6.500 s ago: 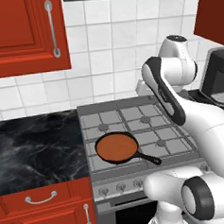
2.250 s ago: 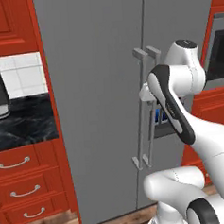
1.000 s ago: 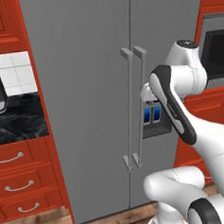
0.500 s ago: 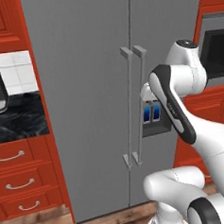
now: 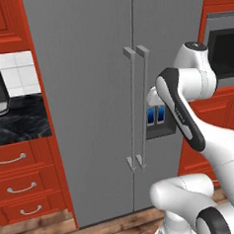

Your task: Retrieve the fish from the fridge and place it on the saucepan with marinade on the stove.

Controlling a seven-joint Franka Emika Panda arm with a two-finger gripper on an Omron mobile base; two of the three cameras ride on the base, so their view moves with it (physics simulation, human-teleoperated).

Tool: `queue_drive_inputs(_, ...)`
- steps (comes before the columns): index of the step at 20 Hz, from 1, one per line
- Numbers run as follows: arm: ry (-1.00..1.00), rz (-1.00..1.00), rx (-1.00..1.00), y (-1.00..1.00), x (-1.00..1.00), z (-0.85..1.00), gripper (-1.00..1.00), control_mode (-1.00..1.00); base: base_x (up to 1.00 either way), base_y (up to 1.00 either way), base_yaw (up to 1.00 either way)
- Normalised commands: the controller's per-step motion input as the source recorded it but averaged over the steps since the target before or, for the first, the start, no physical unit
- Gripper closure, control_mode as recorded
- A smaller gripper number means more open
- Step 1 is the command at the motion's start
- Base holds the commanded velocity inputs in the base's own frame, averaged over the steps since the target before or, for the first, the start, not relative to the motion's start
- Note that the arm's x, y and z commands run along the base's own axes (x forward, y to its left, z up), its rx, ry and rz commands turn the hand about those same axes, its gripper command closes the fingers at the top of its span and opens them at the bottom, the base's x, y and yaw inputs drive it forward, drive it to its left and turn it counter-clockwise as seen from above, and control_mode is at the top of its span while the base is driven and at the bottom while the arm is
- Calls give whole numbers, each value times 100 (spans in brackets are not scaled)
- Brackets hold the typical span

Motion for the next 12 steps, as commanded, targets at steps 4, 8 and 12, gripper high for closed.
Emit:
queue_drive_inputs(4, 0, 0, 0, 0, 0, 0, -100, -100, 0, 0, 0)
queue_drive_inputs(8, 0, 0, 0, 0, 0, 0, -100, -100, 0, 0, 0)
queue_drive_inputs(12, 0, 0, 0, 0, 0, 0, -100, -100, 0, 0, 0)
